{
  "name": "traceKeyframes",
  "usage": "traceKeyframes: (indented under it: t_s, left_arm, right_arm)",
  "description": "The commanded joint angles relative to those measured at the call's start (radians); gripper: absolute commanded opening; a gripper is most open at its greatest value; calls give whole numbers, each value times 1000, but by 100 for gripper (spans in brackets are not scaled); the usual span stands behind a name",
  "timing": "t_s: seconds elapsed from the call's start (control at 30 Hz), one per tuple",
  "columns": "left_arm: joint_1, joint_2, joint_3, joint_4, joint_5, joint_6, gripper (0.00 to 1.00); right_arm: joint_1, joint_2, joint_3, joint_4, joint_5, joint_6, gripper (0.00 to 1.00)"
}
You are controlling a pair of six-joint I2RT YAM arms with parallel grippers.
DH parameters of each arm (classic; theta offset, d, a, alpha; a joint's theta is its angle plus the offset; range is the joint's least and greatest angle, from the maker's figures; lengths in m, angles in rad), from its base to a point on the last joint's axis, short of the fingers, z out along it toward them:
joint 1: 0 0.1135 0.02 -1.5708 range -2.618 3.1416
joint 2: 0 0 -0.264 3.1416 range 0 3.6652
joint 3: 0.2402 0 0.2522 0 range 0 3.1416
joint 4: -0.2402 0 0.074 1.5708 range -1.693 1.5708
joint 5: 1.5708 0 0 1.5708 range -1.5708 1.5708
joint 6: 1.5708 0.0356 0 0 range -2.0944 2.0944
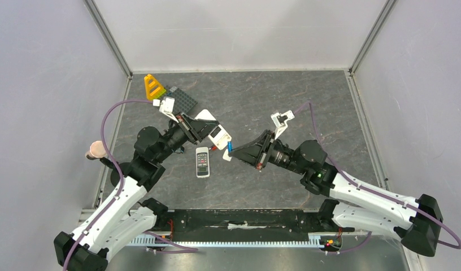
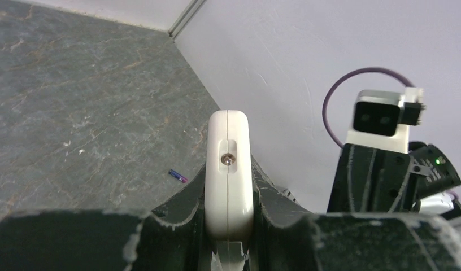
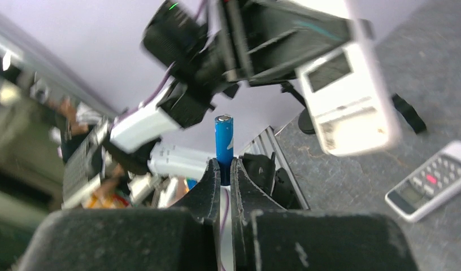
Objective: Load the batteries into the remote control
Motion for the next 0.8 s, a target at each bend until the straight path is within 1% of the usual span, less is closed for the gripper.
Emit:
traceKeyframes:
  t_s: [0.0, 0.07, 0.13, 0.17, 0.2, 0.3, 0.4, 0.5, 0.77]
  left_arm:
    - [1, -17, 30, -90, -128, -99, 2]
    - [1, -13, 31, -125, -144, -118, 2]
    - [1, -10, 21, -128, -143, -125, 2]
    - [2, -9, 17, -128, -140, -127, 2]
    - [1, -6, 11, -128, -131, -129, 2]
    - [1, 8, 1, -120, -100, -127, 2]
    - [2, 19, -15, -90, -68, -125, 2]
    - [1, 16, -36, -64, -53, -104, 2]
    - [1, -23, -92, -27, -52, -42, 2]
  right_arm:
    - [19, -12, 23, -173, 369, 312, 0]
    - [21, -9, 2, -249, 422, 519, 0]
    - [32, 4, -28, -238, 420, 640, 0]
    - [43, 16, -29, -234, 422, 668, 0]
    - [59, 32, -17, -249, 429, 690, 0]
    - [92, 91, 65, -389, 434, 744, 0]
    - [110, 144, 108, -470, 429, 800, 0]
    - [123, 161, 93, -476, 444, 851, 0]
    - [143, 152, 79, -481, 491, 889, 0]
